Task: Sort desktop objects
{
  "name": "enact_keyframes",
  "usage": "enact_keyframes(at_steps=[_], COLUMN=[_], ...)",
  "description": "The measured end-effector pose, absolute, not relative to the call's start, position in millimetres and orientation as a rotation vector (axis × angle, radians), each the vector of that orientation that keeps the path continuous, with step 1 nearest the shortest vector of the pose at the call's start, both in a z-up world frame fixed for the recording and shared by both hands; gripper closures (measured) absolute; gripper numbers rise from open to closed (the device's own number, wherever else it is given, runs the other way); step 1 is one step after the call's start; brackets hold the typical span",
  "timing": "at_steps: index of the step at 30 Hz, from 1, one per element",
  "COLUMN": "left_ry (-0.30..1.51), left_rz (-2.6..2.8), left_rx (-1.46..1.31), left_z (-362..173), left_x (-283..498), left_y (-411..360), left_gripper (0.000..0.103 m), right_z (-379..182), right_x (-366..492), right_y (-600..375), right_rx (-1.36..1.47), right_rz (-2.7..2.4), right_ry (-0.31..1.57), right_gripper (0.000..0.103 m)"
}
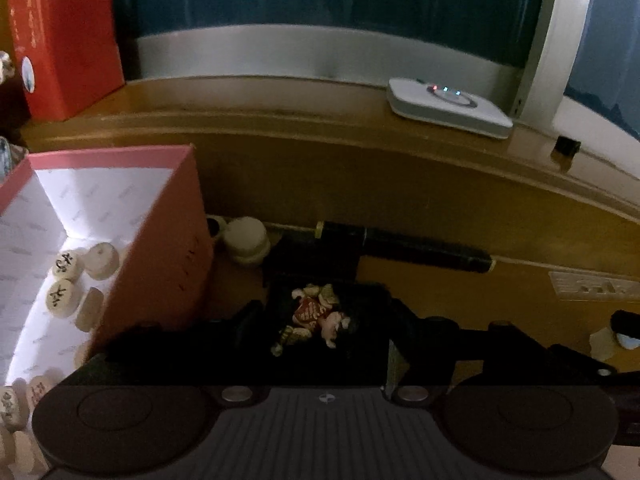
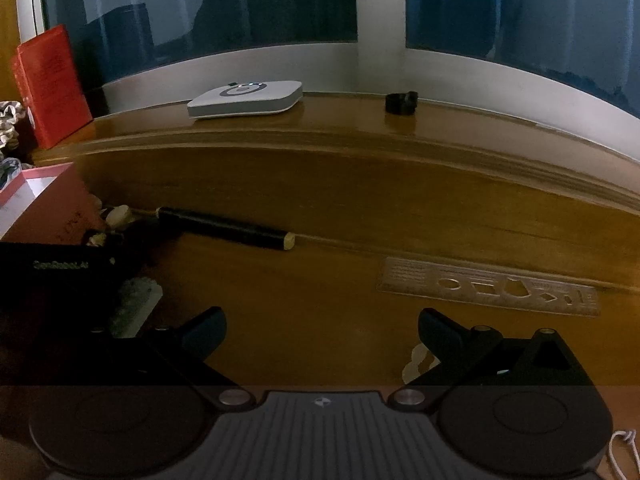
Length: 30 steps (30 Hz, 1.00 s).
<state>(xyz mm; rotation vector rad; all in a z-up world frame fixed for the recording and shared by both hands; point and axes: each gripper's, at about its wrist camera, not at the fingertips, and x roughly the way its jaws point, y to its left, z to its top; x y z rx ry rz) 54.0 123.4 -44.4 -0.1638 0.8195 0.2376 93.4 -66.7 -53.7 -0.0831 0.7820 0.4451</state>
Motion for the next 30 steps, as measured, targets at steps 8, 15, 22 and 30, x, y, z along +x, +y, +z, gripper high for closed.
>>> enact_keyframes(at_steps=[8,15,22,30], left_ry=[0.796,0.768,0.738,0.681], left_rz=[0.228,0.239,0.267,0.291], left_rx=[-0.142,-0.146,-0.194,-0.182], left_z=[-28,-12,4,32], left_x=[49,33,20,9], left_y=[118,121,135,140], left_gripper=[0.039,0.039,0.039,0.039], right_z=[-50,-49,-46,-43], right_x=[89,85,66,29], right_y=[-62,-55,-31,1], right_rx=[-0.096,-0.088,-0.122,-0.209], right_rz=[0.475,0.506,0.656,0.902], right_ry=[0.772,0.784,0.782,0.725], right_gripper=[0.0,0.0,0.0,0.0])
